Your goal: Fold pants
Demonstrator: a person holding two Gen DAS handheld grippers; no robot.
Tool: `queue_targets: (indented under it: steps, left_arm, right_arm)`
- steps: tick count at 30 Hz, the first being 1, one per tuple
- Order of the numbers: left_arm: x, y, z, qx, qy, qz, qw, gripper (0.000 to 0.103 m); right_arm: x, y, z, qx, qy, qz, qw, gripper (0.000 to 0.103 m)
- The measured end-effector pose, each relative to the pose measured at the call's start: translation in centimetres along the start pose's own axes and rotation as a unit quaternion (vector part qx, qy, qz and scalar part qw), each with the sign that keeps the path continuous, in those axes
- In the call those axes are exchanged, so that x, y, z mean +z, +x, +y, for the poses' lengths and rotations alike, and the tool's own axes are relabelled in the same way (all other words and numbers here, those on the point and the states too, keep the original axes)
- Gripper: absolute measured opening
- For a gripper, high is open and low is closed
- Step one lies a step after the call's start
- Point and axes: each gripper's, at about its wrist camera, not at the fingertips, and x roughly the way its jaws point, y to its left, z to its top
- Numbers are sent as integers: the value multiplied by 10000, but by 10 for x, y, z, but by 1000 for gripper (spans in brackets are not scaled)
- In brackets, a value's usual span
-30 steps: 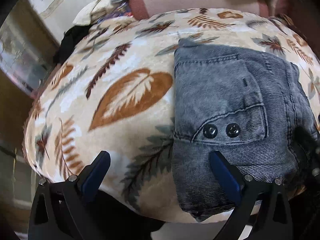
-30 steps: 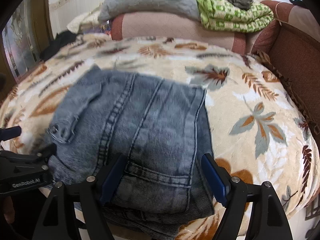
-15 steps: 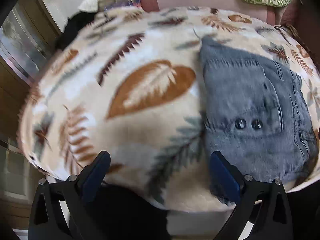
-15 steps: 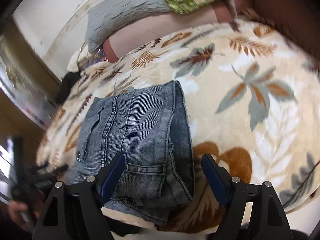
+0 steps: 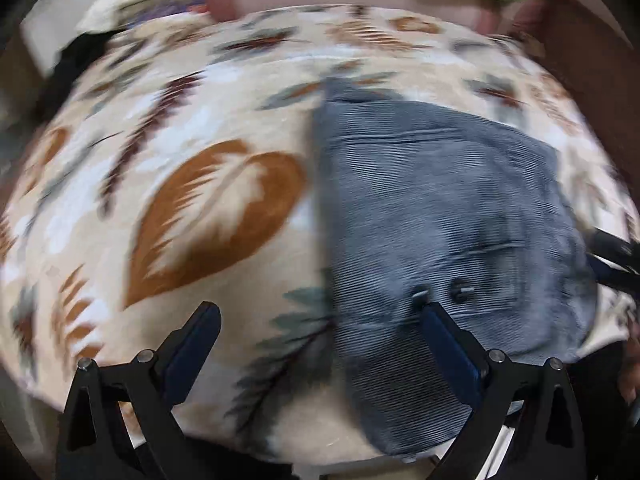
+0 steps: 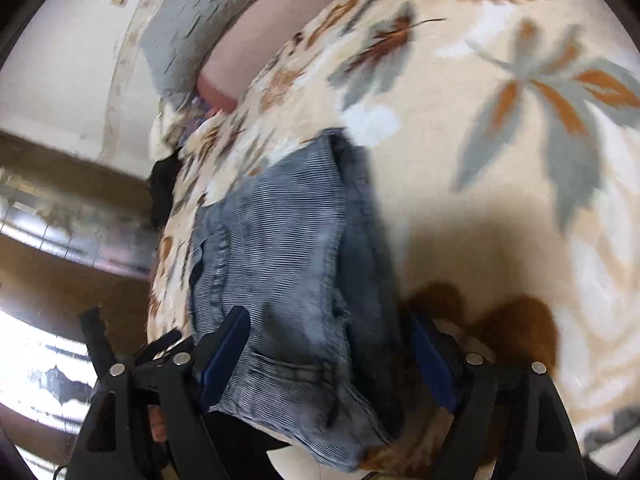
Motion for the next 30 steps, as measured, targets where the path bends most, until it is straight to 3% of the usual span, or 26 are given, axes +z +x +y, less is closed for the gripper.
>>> queue_targets:
  steps: [4, 8, 10, 11, 13, 17, 21, 30]
  left_arm:
    - [3, 0, -7, -152, 135, -114, 9997, 100]
    - [11, 3, -9, -583, 63, -148, 9982, 100]
    - [16, 3, -11, -618, 53, -216, 9978, 100]
    - [17, 3, -11, -655, 48, -260, 9975, 96]
    - [18, 2, -10, -987, -25, -286, 9947, 79]
    - [18, 3, -12, -999, 0, -308, 9945, 65]
    - [17, -3, -12, -940, 44, -425, 9947, 38]
    - [23, -26, -11, -952, 96, -730, 9927, 27]
  right_arm:
    - [7, 12, 3, 115, 2, 78, 9999, 83]
    - [9, 23, 13, 138, -89, 85, 9998, 83]
    - [10, 27, 18, 87, -158, 65, 9998, 76]
    - [9, 27, 18, -11, -199, 43, 9998, 72]
    - [7, 27, 18, -115, -241, 8, 9996, 53]
    - [4, 25, 20, -76, -348, -78, 9993, 44]
    - [1, 23, 30, -145, -593, -229, 9979, 40]
    - [-5, 6, 56, -84, -1190, -772, 9899, 38]
